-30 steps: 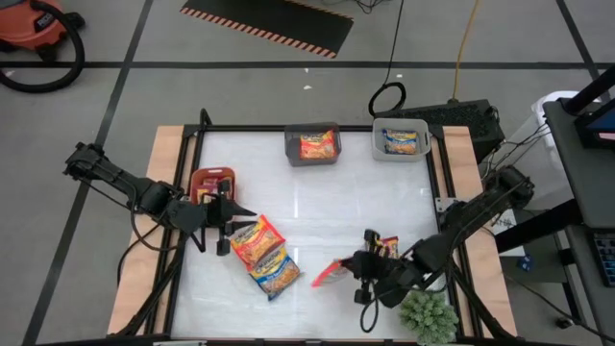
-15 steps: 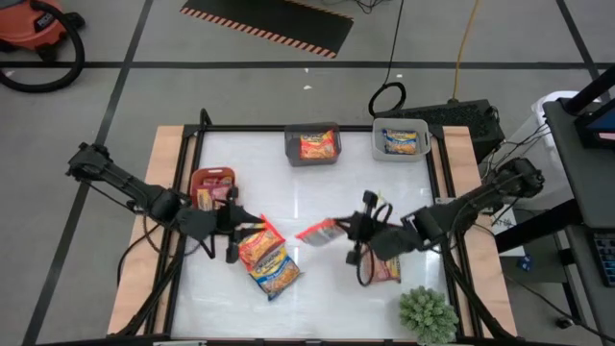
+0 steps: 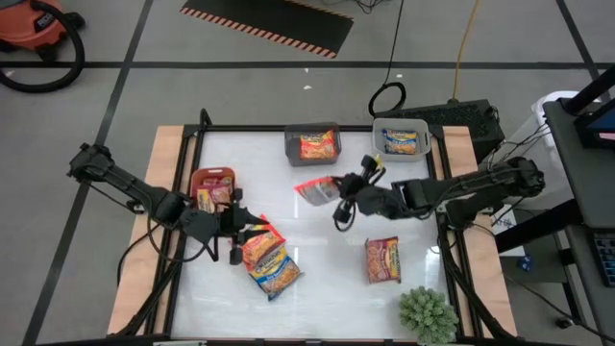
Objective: Sort Maruchan noodles
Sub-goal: Put the right orange noodle pack into the black bin
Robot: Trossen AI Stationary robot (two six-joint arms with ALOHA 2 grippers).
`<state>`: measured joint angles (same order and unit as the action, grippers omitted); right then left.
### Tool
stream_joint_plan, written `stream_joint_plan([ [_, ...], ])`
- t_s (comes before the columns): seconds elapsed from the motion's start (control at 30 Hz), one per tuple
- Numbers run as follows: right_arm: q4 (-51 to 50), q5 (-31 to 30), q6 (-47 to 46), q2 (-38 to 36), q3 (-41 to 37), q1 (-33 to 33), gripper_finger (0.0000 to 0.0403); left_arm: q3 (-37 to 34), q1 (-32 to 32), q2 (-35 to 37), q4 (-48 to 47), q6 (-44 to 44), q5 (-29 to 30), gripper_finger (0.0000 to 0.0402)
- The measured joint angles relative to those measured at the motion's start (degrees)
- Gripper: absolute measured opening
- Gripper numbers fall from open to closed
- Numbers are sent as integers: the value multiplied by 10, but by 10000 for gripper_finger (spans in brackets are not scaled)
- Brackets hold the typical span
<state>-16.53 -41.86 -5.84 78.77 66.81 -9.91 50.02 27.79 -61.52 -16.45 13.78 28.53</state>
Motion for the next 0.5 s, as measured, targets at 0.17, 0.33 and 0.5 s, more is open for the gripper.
stream_joint_plan([
  [0.17, 12, 1, 52, 0, 0, 58, 0, 0, -9, 0, 0, 0, 0, 92],
  [0.33, 51, 52, 114, 0, 0, 130, 0, 0, -13, 0, -1, -2, 1, 92],
  [0.5, 92, 137, 129, 3, -3, 210, 0, 0, -15, 0, -6, -10, 5, 92],
])
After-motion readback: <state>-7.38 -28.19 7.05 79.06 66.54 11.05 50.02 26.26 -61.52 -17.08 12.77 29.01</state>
